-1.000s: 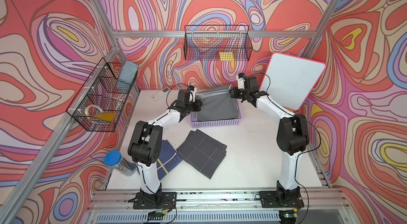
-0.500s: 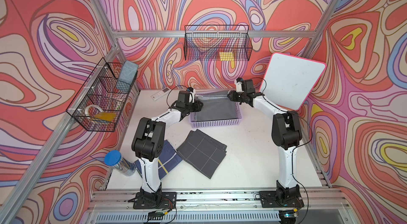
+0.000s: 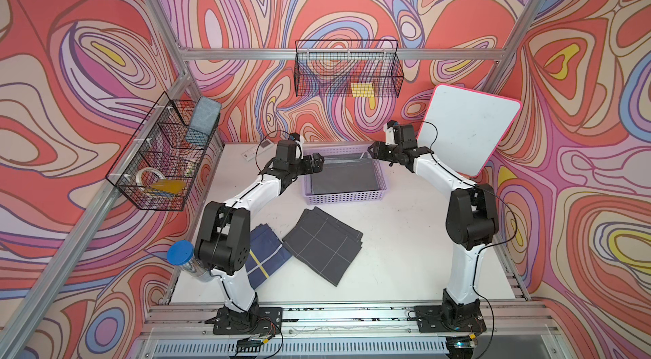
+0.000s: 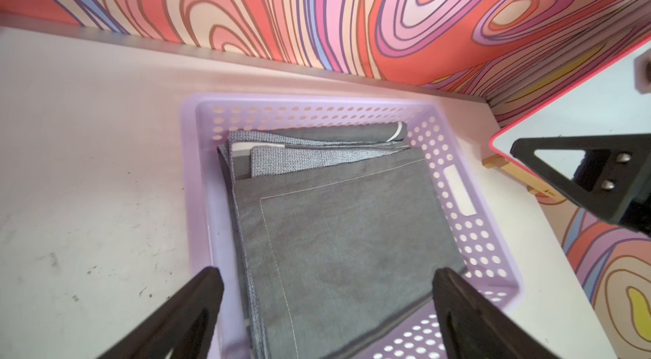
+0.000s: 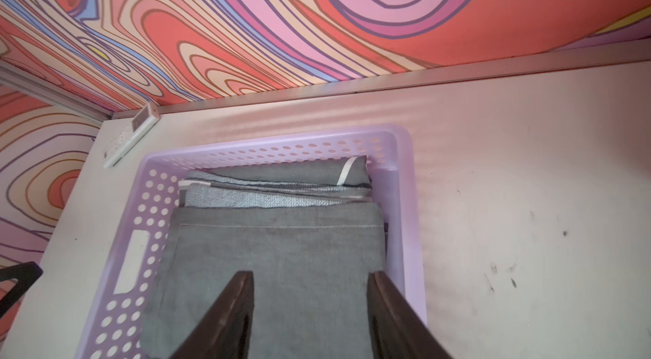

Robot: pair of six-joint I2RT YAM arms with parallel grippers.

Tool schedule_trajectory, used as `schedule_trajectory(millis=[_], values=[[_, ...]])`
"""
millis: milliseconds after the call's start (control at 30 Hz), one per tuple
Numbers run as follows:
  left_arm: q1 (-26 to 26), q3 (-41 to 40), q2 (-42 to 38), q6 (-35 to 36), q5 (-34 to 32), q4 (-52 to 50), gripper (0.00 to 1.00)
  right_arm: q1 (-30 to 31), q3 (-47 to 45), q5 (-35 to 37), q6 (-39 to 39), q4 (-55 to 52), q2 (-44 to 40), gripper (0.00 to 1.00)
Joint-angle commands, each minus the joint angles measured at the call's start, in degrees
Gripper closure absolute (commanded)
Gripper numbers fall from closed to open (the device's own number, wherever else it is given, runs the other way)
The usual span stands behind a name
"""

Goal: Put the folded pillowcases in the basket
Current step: Place the pillowcase in the basket, then move the pillowcase to the center of the board.

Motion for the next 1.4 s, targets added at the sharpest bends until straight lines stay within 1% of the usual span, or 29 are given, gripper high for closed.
schedule_trajectory(millis=[0, 133, 233, 267, 400, 500, 633, 667, 700, 733, 933, 1133, 1167, 1200, 1367], values=[[0.16, -5.03, -6.21, -0.99, -1.35, -4.61, 0.01, -0.10, -5.57, -0.73, 3.22, 0.29, -7.43, 0.46], [0.16, -12.43, -13.49, -1.68, 0.04, -8.97, 0.01, 0.52, -13.23, -4.60, 5.90, -0.49, -15.72, 0.43], [-0.42, -19.02, -18.51, -2.22, 0.77, -9.95, 0.01, 2.17, -19.10, -5.63, 6.28, -0.67, -21.27, 0.34], [-0.91, -21.09, -20.07, -2.06, 0.75, -10.54, 0.01, 2.85, -21.07, -5.88, 6.56, -0.54, -23.07, 0.29], [-2.77, -27.03, -23.48, -2.14, -0.58, -12.49, 0.01, 5.16, -27.95, -6.38, 7.61, -0.85, -28.76, 0.26], [-4.68, -28.53, -23.00, -1.72, -2.12, -14.28, 0.01, 7.08, -32.77, -5.38, 7.87, -1.33, -32.25, 0.27], [-7.50, -28.84, -19.86, -1.70, -4.49, -15.59, 0.01, 10.27, -37.88, -4.05, 8.21, -2.10, -35.71, 0.26], [-7.73, -29.10, -19.18, -1.69, -4.49, -15.16, 0.01, 11.07, -38.85, -3.70, 8.18, -2.25, -36.29, 0.26], [-7.89, -29.29, -18.34, -1.77, -4.80, -14.99, 0.01, 11.83, -39.99, -3.48, 8.09, -2.21, -36.82, 0.23], [-8.08, -29.38, -17.65, -2.09, -5.73, -15.06, 0.01, 12.52, -41.06, -3.14, 8.11, -2.08, -37.30, 0.22], [-9.25, -30.98, -16.61, -3.87, -10.60, -15.00, 0.01, 14.75, -46.19, -2.60, 8.59, -1.64, -39.79, 0.21], [-9.52, -32.60, -15.86, -4.14, -10.71, -14.87, 0.01, 14.94, -50.26, -1.91, 9.41, -1.20, -43.77, 0.20], [-9.52, -32.71, -15.64, -4.16, -10.61, -14.96, 0.01, 14.95, -50.41, -1.79, 9.41, -1.48, -44.06, 0.05], [-9.65, -32.72, -15.30, -4.14, -10.63, -15.22, 0.01, 14.94, -50.53, -1.83, 9.28, -1.76, -44.40, 0.02], [-9.76, -33.16, -14.49, -4.25, -9.61, -15.52, 0.01, 14.98, -50.97, -1.80, 9.10, -1.88, -45.12, 0.02]])
